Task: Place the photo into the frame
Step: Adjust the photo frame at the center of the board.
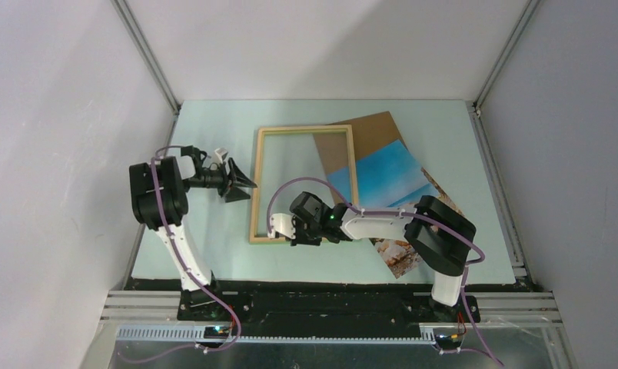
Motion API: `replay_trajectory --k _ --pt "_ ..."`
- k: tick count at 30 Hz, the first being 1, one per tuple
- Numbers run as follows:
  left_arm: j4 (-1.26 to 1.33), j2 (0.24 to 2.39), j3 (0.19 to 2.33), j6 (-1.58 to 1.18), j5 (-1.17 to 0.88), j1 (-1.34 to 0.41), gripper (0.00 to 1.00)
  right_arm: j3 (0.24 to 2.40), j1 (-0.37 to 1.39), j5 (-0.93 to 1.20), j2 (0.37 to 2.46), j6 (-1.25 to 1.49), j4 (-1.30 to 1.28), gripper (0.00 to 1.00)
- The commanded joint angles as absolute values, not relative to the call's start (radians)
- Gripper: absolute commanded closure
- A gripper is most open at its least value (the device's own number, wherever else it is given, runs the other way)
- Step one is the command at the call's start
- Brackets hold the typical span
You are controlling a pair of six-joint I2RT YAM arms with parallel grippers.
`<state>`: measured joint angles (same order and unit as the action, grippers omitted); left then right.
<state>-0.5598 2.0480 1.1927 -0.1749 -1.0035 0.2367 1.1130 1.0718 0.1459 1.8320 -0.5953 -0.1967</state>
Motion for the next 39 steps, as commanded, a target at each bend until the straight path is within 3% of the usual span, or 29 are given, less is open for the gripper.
replay_trajectory --k 1,17,37,39 --pt "-0.576 1.977 1.184 -0.137 -0.915 0.258 0.33 1.163 1.067 0.134 1.854 -0.591 -0.206 1.0" --pt "-0.602 1.782 1.178 -0.063 -0.546 0.266 0.29 1.354 1.107 0.169 2.002 -0.616 -0.306 1.0" --pt "-0.62 1.671 1.159 -0.022 -0.401 0.297 0.29 1.62 1.155 0.16 2.164 -0.622 -0.413 1.0" --pt "-0.624 1.665 1.162 -0.018 -0.403 0.31 0.29 1.626 1.158 0.142 2.165 -0.613 -0.411 0.96"
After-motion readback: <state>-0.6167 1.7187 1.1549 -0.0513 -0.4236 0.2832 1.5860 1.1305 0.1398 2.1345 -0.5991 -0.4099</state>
